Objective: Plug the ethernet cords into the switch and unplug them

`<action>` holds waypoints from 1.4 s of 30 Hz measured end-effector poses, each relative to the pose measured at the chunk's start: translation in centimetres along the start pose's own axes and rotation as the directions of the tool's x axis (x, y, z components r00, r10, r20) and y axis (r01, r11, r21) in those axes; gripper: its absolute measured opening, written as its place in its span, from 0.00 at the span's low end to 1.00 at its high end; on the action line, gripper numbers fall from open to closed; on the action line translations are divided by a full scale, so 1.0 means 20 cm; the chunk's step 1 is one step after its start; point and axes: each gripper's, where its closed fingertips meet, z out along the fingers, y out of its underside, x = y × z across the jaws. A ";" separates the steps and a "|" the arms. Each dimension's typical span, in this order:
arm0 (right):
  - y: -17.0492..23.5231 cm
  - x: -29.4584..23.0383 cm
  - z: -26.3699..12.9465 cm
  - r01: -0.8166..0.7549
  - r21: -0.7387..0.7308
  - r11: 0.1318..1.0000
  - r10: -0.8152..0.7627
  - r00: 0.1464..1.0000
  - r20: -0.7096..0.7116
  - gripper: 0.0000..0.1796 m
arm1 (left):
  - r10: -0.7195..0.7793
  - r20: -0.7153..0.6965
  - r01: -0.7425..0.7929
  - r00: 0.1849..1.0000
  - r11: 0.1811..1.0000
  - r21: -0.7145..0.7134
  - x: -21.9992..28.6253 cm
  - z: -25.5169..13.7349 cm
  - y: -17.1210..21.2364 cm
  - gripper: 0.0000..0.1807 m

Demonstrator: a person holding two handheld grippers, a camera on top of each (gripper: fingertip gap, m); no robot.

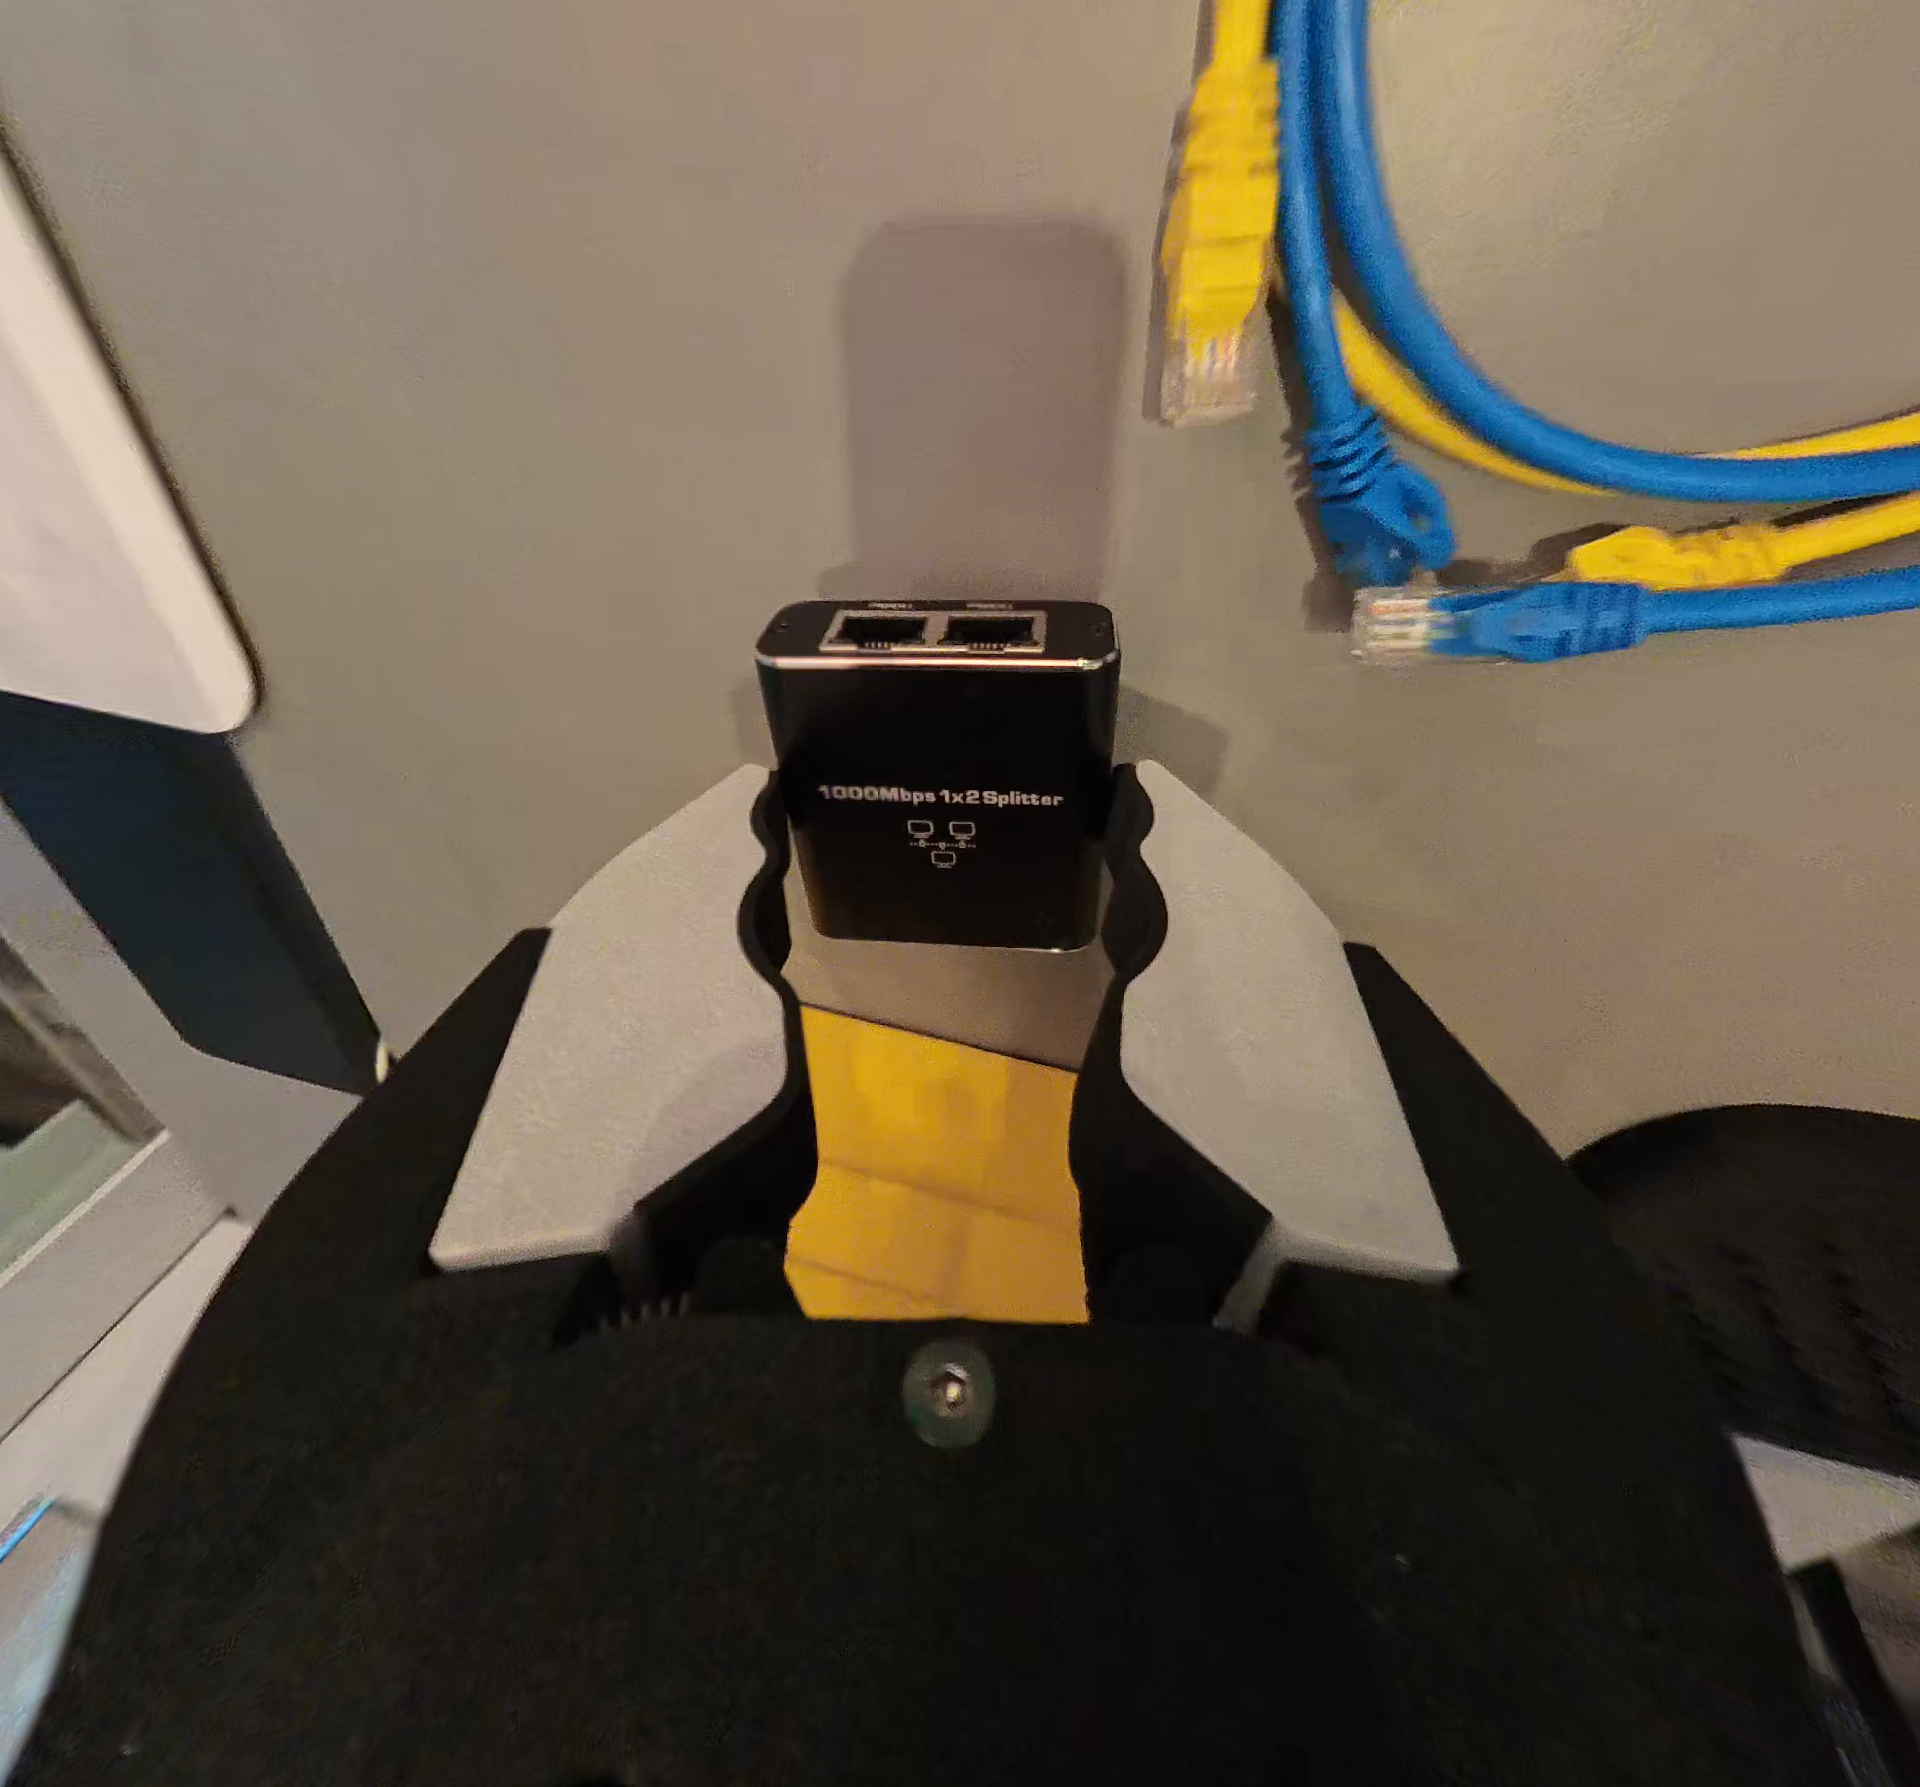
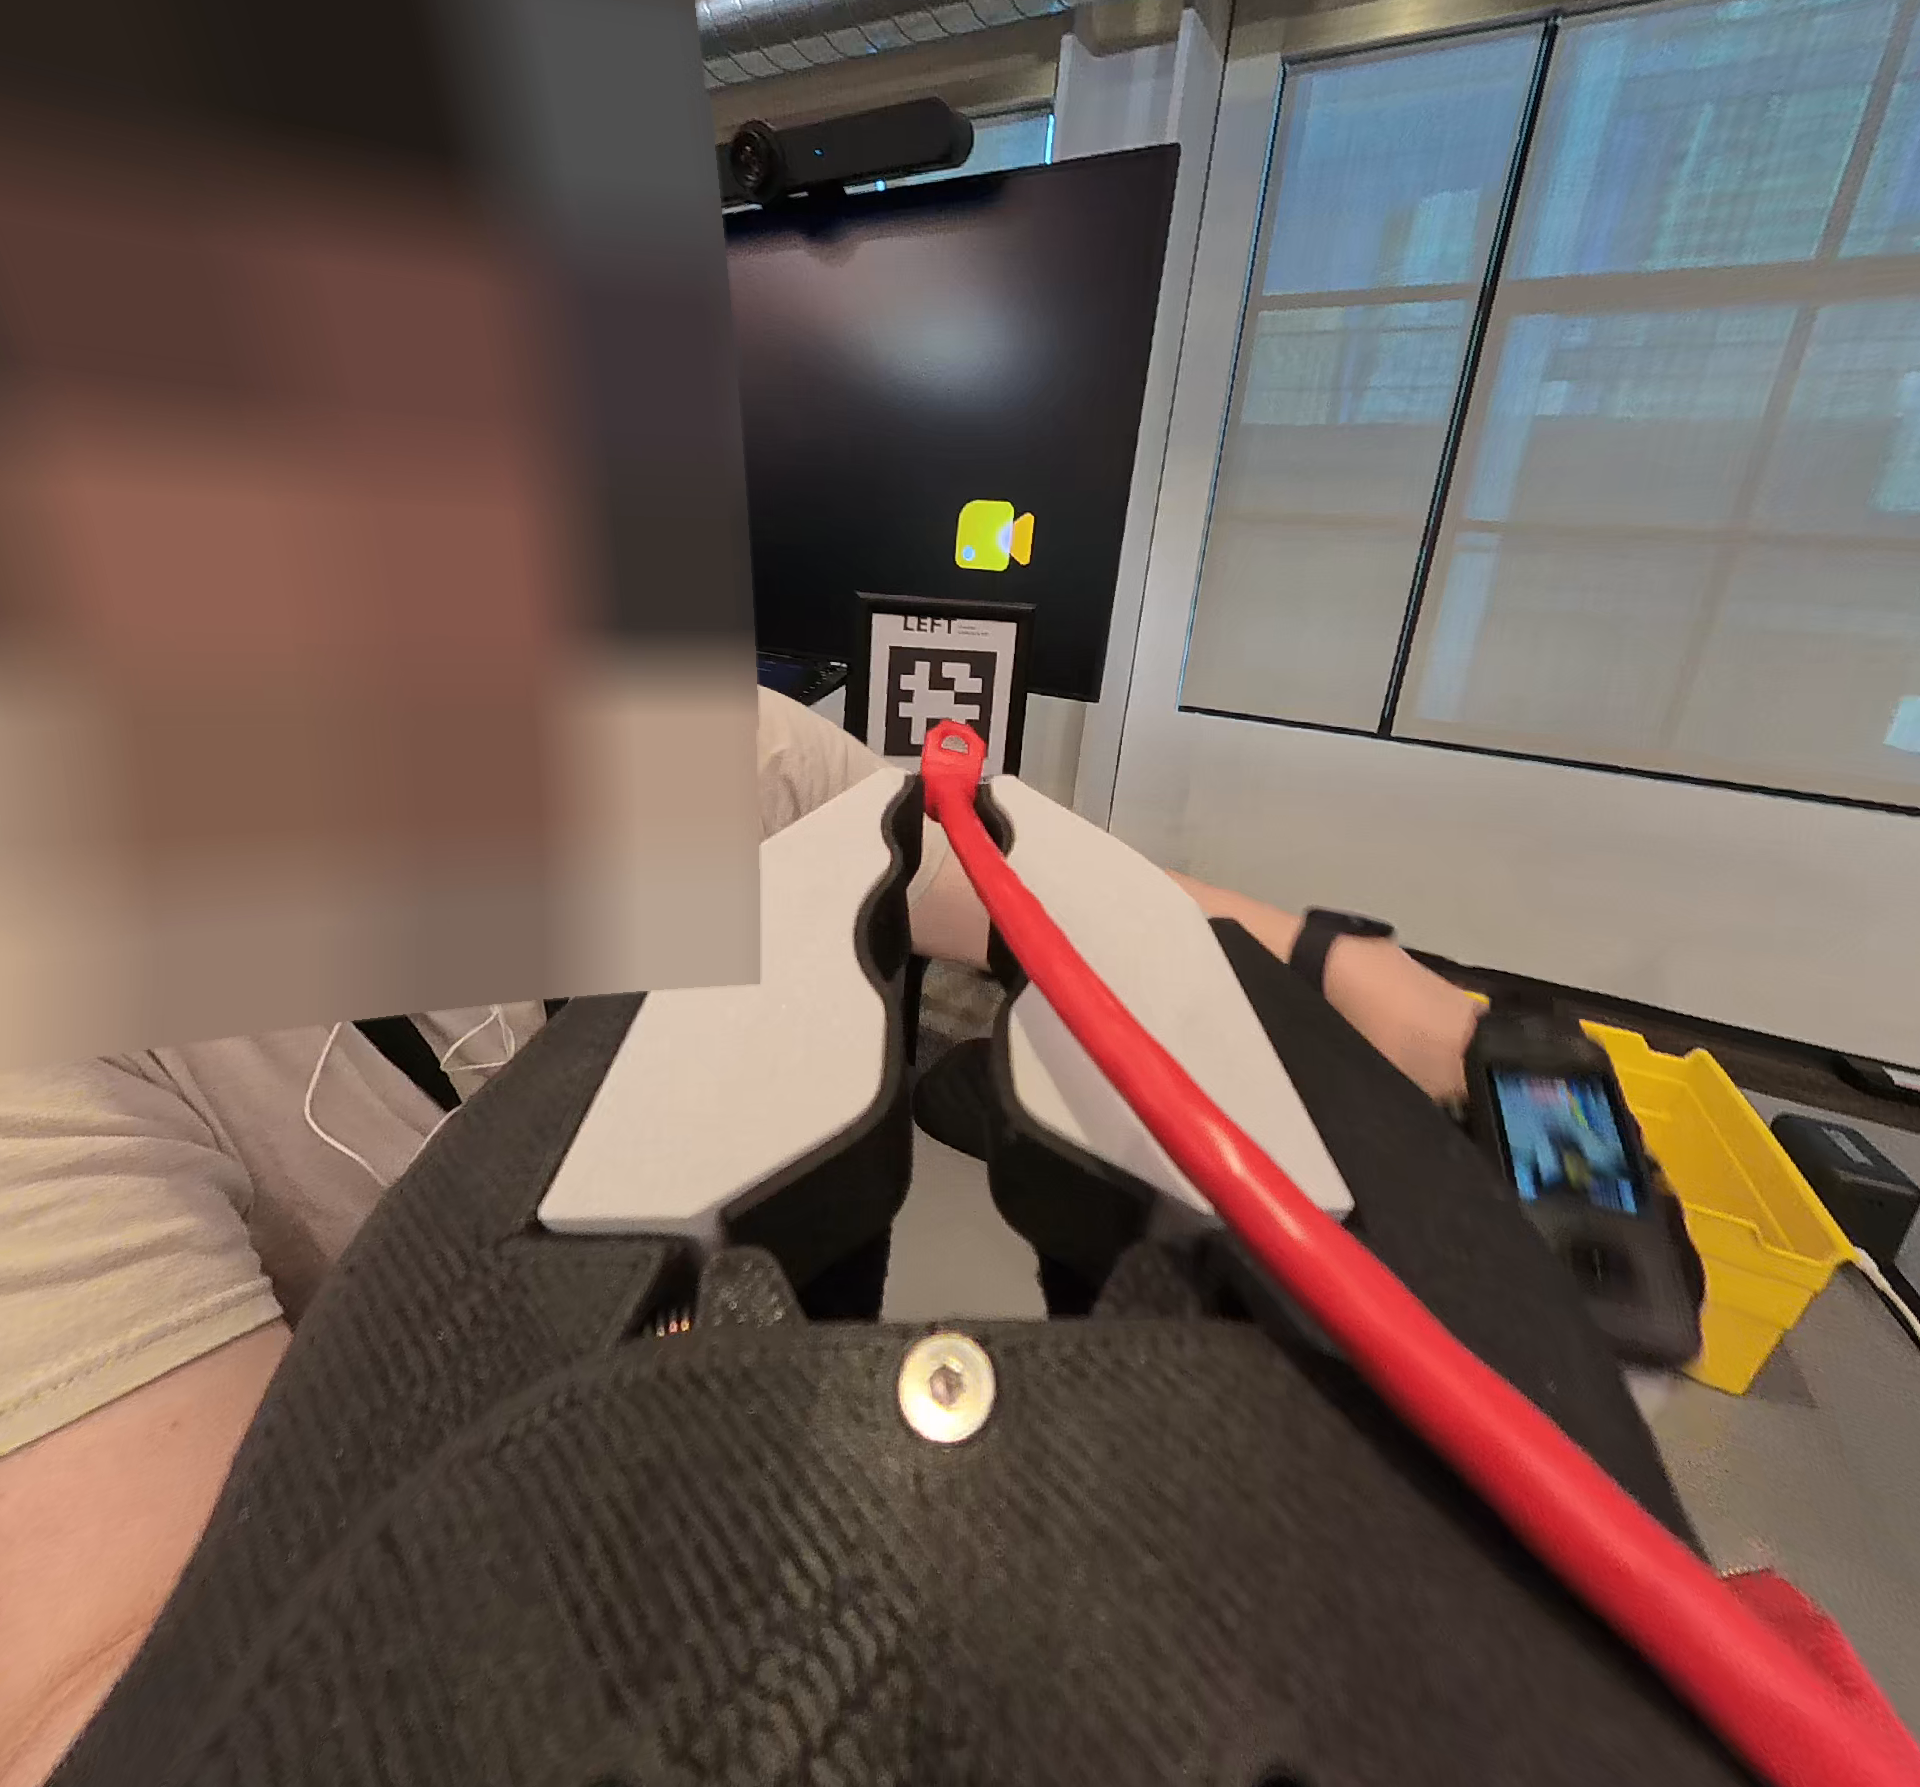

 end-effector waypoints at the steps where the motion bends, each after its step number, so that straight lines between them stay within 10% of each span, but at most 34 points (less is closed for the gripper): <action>1: 0.01 0.01 0.00 -0.001 -0.007 1.000 0.001 1.000 -0.006 0.06 | -0.020 0.006 0.020 1.000 0.998 0.056 0.00 -0.05 -0.02 0.32; 10: 0.27 0.36 0.08 0.033 -0.337 0.941 -0.152 0.931 -0.333 0.06 | -0.034 0.141 -0.043 0.989 0.861 0.507 0.13 -0.56 -0.09 0.32; 19: 0.49 0.57 0.38 0.145 -0.562 0.815 -0.386 0.858 -0.338 0.06 | 0.142 0.158 -0.213 0.977 0.659 0.722 0.36 -0.85 -0.13 0.32; 42: 0.61 0.58 0.37 0.089 -0.672 0.735 -0.393 0.864 -0.315 0.06 | 0.164 0.164 -0.232 0.973 0.640 0.732 0.42 -0.90 -0.13 0.32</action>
